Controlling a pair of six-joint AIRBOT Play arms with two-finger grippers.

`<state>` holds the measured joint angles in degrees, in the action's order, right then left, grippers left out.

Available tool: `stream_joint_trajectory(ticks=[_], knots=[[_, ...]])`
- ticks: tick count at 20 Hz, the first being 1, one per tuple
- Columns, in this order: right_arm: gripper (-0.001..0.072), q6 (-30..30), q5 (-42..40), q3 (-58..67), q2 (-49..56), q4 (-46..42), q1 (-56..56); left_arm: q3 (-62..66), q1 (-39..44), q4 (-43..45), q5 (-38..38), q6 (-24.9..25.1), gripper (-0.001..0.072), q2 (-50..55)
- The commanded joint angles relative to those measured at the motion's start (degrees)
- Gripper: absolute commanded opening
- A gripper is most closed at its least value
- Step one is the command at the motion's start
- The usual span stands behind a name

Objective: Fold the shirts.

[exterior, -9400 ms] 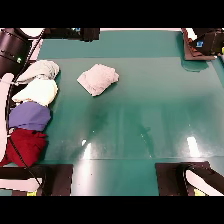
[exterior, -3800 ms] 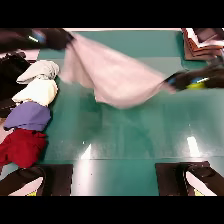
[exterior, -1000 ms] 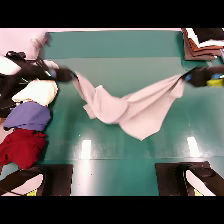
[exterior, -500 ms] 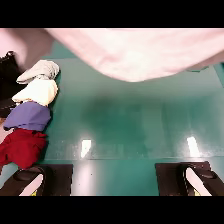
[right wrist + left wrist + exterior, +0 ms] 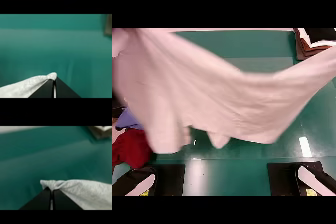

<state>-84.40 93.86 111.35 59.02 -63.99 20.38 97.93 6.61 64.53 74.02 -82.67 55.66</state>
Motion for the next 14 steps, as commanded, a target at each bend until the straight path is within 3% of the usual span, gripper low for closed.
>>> stream_joint_trajectory(ticks=[1,5,9,14], knots=[[0.0012,0.00,2.29,-7.96,9.90,0.31,-4.15,-18.32,-0.04,-6.40,2.95,1.09,0.0023,7.06],[0.0012,0.02,0.59,-12.81,24.11,-5.46,-10.67,-33.79,-0.04,-6.82,-10.40,5.29,0.0023,16.98],[0.0013,-0.02,-5.18,-5.84,34.97,-5.68,-13.57,-28.52,-0.04,-6.40,-25.09,5.70,0.0023,25.20],[0.0013,-0.07,-9.42,3.10,40.06,-5.70,-14.12,-18.53,-0.07,-0.98,-34.56,5.75,0.0023,28.83]])
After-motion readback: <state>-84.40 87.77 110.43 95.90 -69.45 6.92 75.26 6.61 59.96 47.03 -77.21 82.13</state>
